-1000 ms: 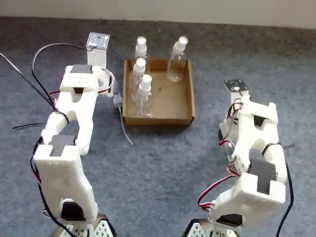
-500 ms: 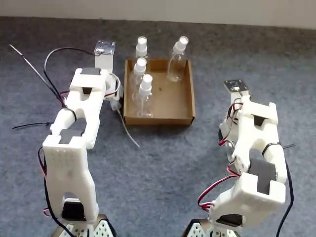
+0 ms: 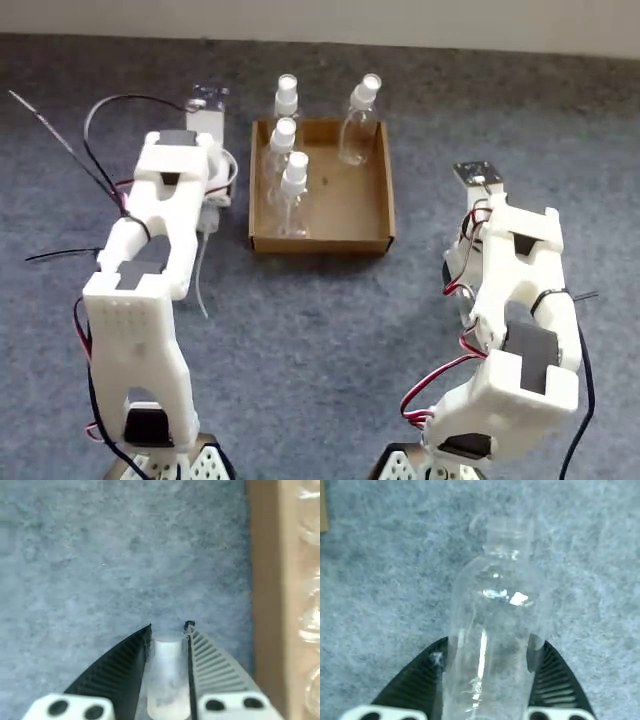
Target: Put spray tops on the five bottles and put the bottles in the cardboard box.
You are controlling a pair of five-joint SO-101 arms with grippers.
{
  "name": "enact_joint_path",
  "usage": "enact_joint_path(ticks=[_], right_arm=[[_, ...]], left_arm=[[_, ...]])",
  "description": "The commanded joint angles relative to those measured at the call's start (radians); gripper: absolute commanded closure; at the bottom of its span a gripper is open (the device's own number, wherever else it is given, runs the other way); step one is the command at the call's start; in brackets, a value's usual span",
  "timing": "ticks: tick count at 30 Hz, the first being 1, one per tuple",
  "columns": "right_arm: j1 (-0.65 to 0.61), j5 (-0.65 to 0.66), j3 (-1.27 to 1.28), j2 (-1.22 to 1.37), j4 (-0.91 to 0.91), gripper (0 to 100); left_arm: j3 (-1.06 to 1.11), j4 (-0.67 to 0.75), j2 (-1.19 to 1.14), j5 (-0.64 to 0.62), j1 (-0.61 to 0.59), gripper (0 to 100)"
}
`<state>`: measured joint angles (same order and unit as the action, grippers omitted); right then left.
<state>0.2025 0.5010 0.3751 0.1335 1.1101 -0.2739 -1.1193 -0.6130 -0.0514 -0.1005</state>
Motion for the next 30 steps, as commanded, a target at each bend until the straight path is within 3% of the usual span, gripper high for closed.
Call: enact_joint_path(ticks=[1, 6, 11, 18, 30], right_arm=[[0.007, 0.012, -0.062, -0.022, -0.004, 85.7], [0.027, 0.011, -0.076, -0.094, 0.036, 73.9], [0.03, 0.012, -0.081, -0.162, 0.102, 66.7], [-0.028, 0.012, -0.159, -0.17, 0.104, 66.3], [-0.054, 0.006, -0.348, 0.145, 0.105, 68.8]], left_arm=[[-0.177, -0.146, 0.015, 0.023, -0.076, 95], [-0.302, -0.331, 0.013, 0.1, -0.119, 95], [-0.305, -0.384, 0.013, 0.115, -0.127, 95], [-0.306, -0.42, 0.013, 0.141, -0.128, 95], [-0.306, -0.414, 0.012, 0.141, -0.124, 94]])
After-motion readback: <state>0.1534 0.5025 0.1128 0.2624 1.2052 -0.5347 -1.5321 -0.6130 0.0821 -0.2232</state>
